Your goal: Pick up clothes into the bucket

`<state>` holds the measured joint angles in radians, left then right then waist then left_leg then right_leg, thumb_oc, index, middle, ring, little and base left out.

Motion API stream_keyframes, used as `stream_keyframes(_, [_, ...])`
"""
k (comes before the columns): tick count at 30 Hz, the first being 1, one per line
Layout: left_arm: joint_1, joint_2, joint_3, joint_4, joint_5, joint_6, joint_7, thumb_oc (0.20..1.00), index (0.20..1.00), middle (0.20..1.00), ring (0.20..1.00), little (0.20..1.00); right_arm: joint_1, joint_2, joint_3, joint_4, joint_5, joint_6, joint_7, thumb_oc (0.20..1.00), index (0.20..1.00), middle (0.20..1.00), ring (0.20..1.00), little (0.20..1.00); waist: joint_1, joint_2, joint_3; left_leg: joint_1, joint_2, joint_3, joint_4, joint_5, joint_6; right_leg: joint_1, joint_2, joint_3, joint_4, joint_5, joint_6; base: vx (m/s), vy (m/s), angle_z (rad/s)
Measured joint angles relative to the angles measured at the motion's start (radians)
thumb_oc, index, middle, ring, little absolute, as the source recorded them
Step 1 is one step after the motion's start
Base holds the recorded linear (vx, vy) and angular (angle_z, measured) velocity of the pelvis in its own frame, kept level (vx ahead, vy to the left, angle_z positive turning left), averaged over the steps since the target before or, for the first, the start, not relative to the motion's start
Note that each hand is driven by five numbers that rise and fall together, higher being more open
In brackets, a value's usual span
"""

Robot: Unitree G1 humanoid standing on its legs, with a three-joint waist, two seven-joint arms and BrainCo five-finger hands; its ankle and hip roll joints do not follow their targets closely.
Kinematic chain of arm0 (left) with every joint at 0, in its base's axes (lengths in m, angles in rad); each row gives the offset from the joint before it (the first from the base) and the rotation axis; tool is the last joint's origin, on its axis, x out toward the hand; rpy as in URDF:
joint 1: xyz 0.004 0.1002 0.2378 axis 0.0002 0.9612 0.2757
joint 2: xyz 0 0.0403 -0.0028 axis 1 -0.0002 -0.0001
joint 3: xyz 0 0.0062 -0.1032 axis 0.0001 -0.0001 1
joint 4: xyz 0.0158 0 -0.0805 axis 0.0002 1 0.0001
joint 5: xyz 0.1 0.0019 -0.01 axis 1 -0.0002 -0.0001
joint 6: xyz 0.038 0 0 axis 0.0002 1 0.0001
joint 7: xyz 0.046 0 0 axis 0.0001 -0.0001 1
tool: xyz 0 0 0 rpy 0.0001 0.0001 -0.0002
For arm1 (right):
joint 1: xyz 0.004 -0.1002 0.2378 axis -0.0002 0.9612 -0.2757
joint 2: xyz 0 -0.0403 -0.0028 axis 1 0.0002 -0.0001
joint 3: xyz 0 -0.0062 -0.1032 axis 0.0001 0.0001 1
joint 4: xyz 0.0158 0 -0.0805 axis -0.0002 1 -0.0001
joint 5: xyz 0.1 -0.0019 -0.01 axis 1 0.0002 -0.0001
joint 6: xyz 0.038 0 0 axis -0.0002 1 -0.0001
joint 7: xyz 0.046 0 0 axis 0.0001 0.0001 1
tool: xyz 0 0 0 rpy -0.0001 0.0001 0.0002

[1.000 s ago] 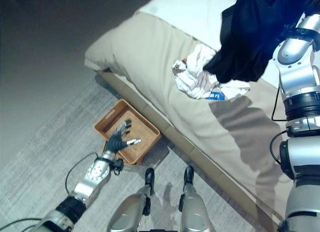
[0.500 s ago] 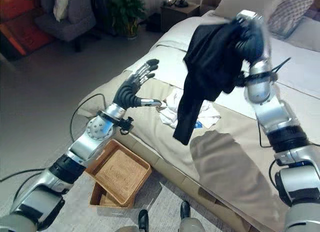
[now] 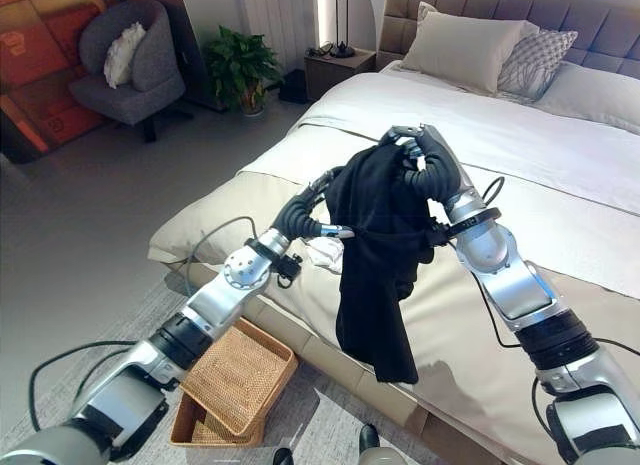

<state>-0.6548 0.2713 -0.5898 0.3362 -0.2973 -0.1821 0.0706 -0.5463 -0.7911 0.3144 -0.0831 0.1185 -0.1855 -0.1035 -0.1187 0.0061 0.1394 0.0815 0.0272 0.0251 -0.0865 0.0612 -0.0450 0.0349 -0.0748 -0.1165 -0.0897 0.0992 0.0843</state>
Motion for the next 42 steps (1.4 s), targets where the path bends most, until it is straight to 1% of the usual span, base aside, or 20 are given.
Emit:
stream_keyframes(3, [0.000, -0.006, -0.020, 0.000, -0.044, 0.004, -0.005, 1.000, 1.000, 1.000, 1.000, 1.000, 0.000, 0.001, 0.007, -0.004, 0.035, -0.005, 0.014, 0.200, 0.200, 0.200, 0.200, 0.200, -0.001, 0.000, 0.000, 0.013, 0.002, 0.001, 0.000, 0.001, 0.002, 0.011, 0.002, 0.001, 0.000, -0.001, 0.000, -0.02, 0.002, -0.01])
stream_keyframes(7, [-0.001, -0.016, -0.021, 0.001, -0.048, 0.023, -0.011, 1.000, 1.000, 1.000, 1.000, 1.000, 0.000, 0.007, 0.013, -0.020, 0.051, -0.005, 0.023, 0.200, 0.200, 0.200, 0.200, 0.200, -0.004, 0.001, -0.001, 0.013, 0.003, 0.001, 0.000, 0.001, 0.002, 0.011, 0.003, 0.000, 0.000, -0.004, 0.000, 0.00, 0.000, 0.00])
stream_keyframes(13, [-0.004, -0.061, -0.062, 0.041, -0.049, 0.041, -0.040, 1.000, 1.000, 1.000, 1.000, 1.000, 0.000, 0.072, 0.020, -0.035, 0.051, -0.004, 0.029, 0.200, 0.200, 0.200, 0.200, 0.200, -0.005, 0.003, -0.002, 0.013, 0.002, 0.002, 0.000, 0.001, 0.001, 0.011, 0.002, 0.001, 0.000, -0.004, 0.000, 0.00, 0.000, 0.00])
stream_keyframes(14, [-0.005, -0.053, -0.073, 0.039, -0.073, 0.042, -0.051, 1.000, 1.000, 1.000, 1.000, 1.000, 0.000, 0.073, 0.022, -0.035, 0.052, -0.004, 0.029, 0.200, 0.200, 0.200, 0.200, 0.200, -0.003, 0.003, -0.002, 0.013, 0.002, 0.001, 0.000, 0.001, 0.001, 0.011, 0.002, 0.001, 0.000, -0.004, 0.000, 0.00, 0.000, 0.00])
stream_keyframes(17, [-0.007, -0.033, -0.116, 0.013, -0.240, 0.061, -0.123, 1.000, 1.000, 1.000, 1.000, 1.000, 0.000, 0.073, 0.028, -0.036, 0.076, -0.004, 0.033, 0.200, 0.200, 0.200, 0.200, 0.200, -0.004, 0.004, -0.002, 0.014, 0.002, 0.002, 0.000, 0.001, 0.001, 0.012, 0.002, 0.001, 0.000, -0.002, -0.003, 0.05, 0.002, -0.01])
stream_keyframes(18, [-0.007, -0.009, -0.140, -0.011, -0.302, 0.072, -0.158, 0.504, 0.504, 0.504, 0.504, 0.504, 0.000, 0.072, 0.036, -0.036, 0.085, -0.004, 0.035, 0.200, 0.200, 0.200, 0.200, 0.200, -0.006, 0.006, -0.004, 0.015, 0.003, 0.002, 0.000, 0.000, 0.001, 0.013, 0.002, 0.001, 0.000, -0.005, 0.000, 0.00, 0.000, 0.00])
stream_keyframes(19, [-0.008, 0.000, -0.146, -0.016, -0.336, 0.079, -0.171, 0.413, 0.413, 0.413, 0.413, 0.413, 0.000, 0.071, 0.040, -0.036, 0.091, -0.004, 0.036, 0.200, 0.200, 0.200, 0.200, 0.200, -0.006, 0.008, -0.005, 0.015, 0.003, 0.003, 0.000, 0.000, 0.001, 0.013, 0.002, 0.002, 0.000, -0.004, 0.000, 0.00, 0.000, 0.00])
stream_keyframes(20, [-0.007, 0.026, -0.165, -0.036, -0.430, 0.092, -0.204, 0.200, 0.200, 0.200, 0.200, 0.200, 0.000, 0.069, 0.049, -0.036, 0.103, -0.004, 0.042, 0.200, 0.200, 0.200, 0.200, 0.200, -0.007, 0.011, -0.007, 0.016, 0.003, 0.003, 0.000, 0.000, 0.001, 0.014, 0.003, 0.002, 0.000, -0.004, -0.001, 0.00, 0.000, 0.00])
stream_keyframes(23, [-0.007, 0.065, -0.175, -0.044, -0.515, 0.111, -0.241, 0.200, 0.200, 0.200, 0.200, 0.200, 0.000, 0.068, 0.064, -0.035, 0.108, -0.004, 0.050, 0.200, 0.200, 0.200, 0.200, 0.200, -0.004, 0.017, -0.011, 0.016, 0.004, 0.002, 0.000, 0.000, 0.001, 0.015, 0.004, 0.002, 0.000, -0.004, -0.001, 0.00, 0.000, 0.00])
stream_keyframes(24, [-0.006, 0.077, -0.175, -0.044, -0.531, 0.113, -0.249, 0.200, 0.200, 0.200, 0.200, 0.200, 0.000, 0.068, 0.068, -0.035, 0.108, -0.004, 0.052, 0.489, 0.489, 0.489, 0.489, 0.489, -0.003, 0.019, -0.012, 0.016, 0.004, 0.002, 0.000, 0.000, 0.001, 0.016, 0.004, 0.001, 0.000, -0.005, 0.001, 0.00, 0.000, 0.00])
stream_keyframes(25, [-0.006, 0.080, -0.175, -0.044, -0.546, 0.115, -0.252, 0.200, 0.200, 0.200, 0.200, 0.200, 0.000, 0.069, 0.070, -0.035, 0.109, -0.004, 0.052, 0.539, 0.539, 0.539, 0.539, 0.539, -0.003, 0.019, -0.012, 0.017, 0.004, 0.002, 0.000, 0.000, 0.001, 0.016, 0.004, 0.001, 0.000, -0.005, 0.001, 0.00, 0.000, 0.00])
stream_keyframes(26, [0.000, 0.096, -0.175, -0.044, -0.558, 0.120, -0.258, 0.200, 0.200, 0.200, 0.200, 0.200, 0.000, 0.074, 0.072, -0.035, 0.115, -0.005, 0.052, 1.000, 1.000, 1.000, 1.000, 1.000, -0.003, 0.020, -0.012, 0.017, 0.004, 0.001, 0.000, 0.000, 0.001, 0.017, 0.003, 0.001, 0.000, -0.005, 0.001, 0.00, 0.000, 0.00])
stream_keyframes(31, [0.055, 0.130, -0.167, -0.043, -0.587, 0.129, -0.259, 0.200, 0.200, 0.200, 0.200, 0.200, 0.000, 0.077, 0.072, -0.035, 0.126, -0.006, 0.051, 1.000, 1.000, 1.000, 1.000, 1.000, -0.001, 0.020, -0.013, 0.017, 0.004, 0.000, 0.000, 0.000, 0.001, 0.017, 0.003, 0.000, 0.000, -0.006, 0.000, 0.00, 0.000, 0.00])
stream_keyframes(33, [0.120, 0.127, -0.107, -0.048, -0.589, 0.127, -0.252, 0.200, 0.200, 0.200, 0.200, 0.200, 0.003, 0.085, 0.069, -0.036, 0.125, -0.008, 0.049, 1.000, 1.000, 1.000, 1.000, 1.000, -0.001, 0.020, -0.013, 0.017, 0.004, 0.000, 0.000, 0.000, 0.001, 0.017, 0.003, -0.001, 0.000, -0.007, -0.001, 0.00, 0.000, 0.00])
stream_keyframes(34, [0.173, 0.127, -0.053, -0.053, -0.590, 0.126, -0.242, 0.200, 0.200, 0.200, 0.200, 0.200, 0.014, 0.091, 0.054, -0.038, 0.126, -0.011, 0.048, 1.000, 1.000, 1.000, 1.000, 1.000, -0.002, 0.020, -0.012, 0.017, 0.004, 0.000, 0.000, 0.000, 0.001, 0.016, 0.004, 0.000, 0.000, -0.007, -0.002, 0.00, 0.000, 0.00])
stream_keyframes(35, [0.192, 0.134, -0.039, -0.053, -0.589, 0.126, -0.230, 0.200, 0.200, 0.200, 0.200, 0.200, 0.023, 0.094, 0.045, -0.038, 0.126, -0.012, 0.046, 1.000, 1.000, 1.000, 1.000, 1.000, 0.003, 0.020, -0.013, 0.015, 0.004, -0.001, 0.000, 0.000, 0.000, 0.016, 0.003, -0.001, 0.000, -0.008, -0.002, 0.00, 0.000, 0.00])
stream_keyframes(37, [0.255, 0.151, 0.039, -0.060, -0.590, 0.121, -0.205, 0.200, 0.200, 0.200, 0.200, 0.200, 0.068, 0.115, -0.003, -0.042, 0.128, -0.016, 0.037, 1.000, 1.000, 1.000, 1.000, 1.000, 0.010, 0.020, -0.012, 0.013, 0.005, -0.001, 0.000, 0.000, 0.000, 0.014, 0.004, -0.002, 0.000, -0.008, -0.003, 0.00, 0.000, 0.00])
stream_keyframes(38, [0.311, 0.151, 0.120, -0.076, -0.589, 0.114, -0.191, 0.200, 0.200, 0.200, 0.200, 0.200, 0.123, 0.132, -0.045, -0.050, 0.129, -0.020, 0.034, 1.000, 1.000, 1.000, 1.000, 1.000, 0.017, 0.018, -0.012, 0.013, 0.006, -0.001, 0.000, -0.001, 0.000, 0.013, 0.005, -0.002, 0.000, -0.009, -0.003, 0.00, 0.000, 0.00])
stream_keyframes(39, [0.331, 0.152, 0.148, -0.076, -0.589, 0.104, -0.177, 0.200, 0.200, 0.200, 0.200, 0.200, 0.145, 0.137, -0.056, -0.050, 0.130, -0.020, 0.030, 1.000, 1.000, 1.000, 1.000, 1.000, 0.020, 0.018, -0.012, 0.013, 0.006, -0.002, 0.000, -0.001, 0.000, 0.013, 0.004, -0.002, 0.000, -0.010, -0.002, 0.00, 0.000, 0.00])
stream_keyframes(42, [0.418, 0.147, 0.333, -0.076, -0.577, 0.080, -0.107, 0.200, 0.200, 0.200, 0.200, 0.200, 0.257, 0.175, -0.087, -0.046, 0.130, -0.011, 0.029, 1.000, 1.000, 1.000, 1.000, 1.000, 0.027, 0.014, -0.009, 0.012, 0.005, -0.001, 0.000, -0.004, -0.003, 0.011, 0.004, -0.003, -0.001, -0.013, -0.001, 0.00, 0.000, 0.00])
